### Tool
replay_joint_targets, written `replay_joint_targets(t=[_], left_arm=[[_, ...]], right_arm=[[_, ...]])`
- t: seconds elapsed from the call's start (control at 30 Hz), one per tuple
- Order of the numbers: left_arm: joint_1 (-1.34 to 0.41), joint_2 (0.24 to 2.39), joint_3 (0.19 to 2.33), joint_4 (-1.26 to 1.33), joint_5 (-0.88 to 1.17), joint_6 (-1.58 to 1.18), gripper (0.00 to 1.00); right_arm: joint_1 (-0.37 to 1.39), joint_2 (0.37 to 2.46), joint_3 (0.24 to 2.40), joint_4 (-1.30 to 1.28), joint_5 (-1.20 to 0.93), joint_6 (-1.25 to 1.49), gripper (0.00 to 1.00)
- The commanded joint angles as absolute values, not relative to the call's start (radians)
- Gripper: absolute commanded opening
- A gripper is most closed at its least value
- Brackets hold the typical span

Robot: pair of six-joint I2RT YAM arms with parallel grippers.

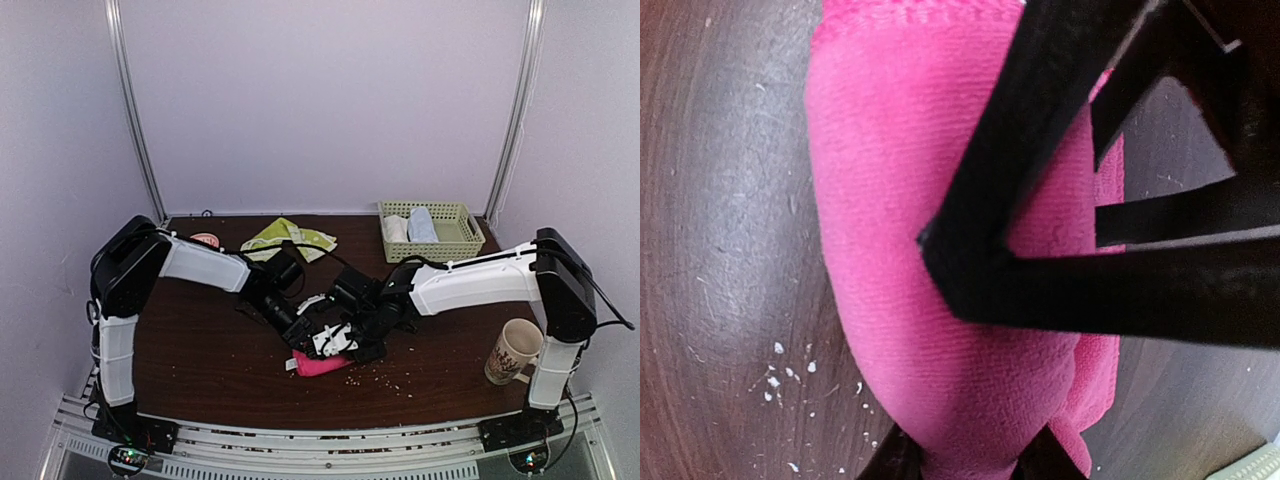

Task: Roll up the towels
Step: Roll the towel at the center of the board.

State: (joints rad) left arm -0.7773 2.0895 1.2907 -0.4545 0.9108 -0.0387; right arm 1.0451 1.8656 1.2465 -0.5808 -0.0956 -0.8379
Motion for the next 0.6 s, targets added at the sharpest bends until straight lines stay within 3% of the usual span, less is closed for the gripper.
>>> replay_joint_targets(t=[0.0, 0.17, 0.33, 0.4, 0.57], left_arm=[[-0.769, 1.917, 1.216, -0.443, 0.561, -0.016, 0.45], [-0.767, 1.714, 1.063, -0.289, 0.238, -0.031, 0.48], [-0.772, 1.482, 0.913, -0.136, 0.107, -0.019, 0.49], [-0.831, 1.339, 0.807, -0.011, -0.023, 0.049, 0.62], [-1.05, 1.198, 0.705, 0.07, -0.203, 0.278, 0.65]], right_arm=[[1.032, 1.975, 1.314, -0.81, -0.293, -0.819, 0.25], [0.989, 2.065, 1.442, -0.954, -0.408, -0.802, 0.24], [0.933, 2.185, 1.596, -1.087, -0.497, -0.773, 0.24], [0.907, 2.244, 1.677, -1.144, -0.531, -0.763, 0.24], [0.866, 2.387, 1.879, -1.272, -0.567, -0.714, 0.24]])
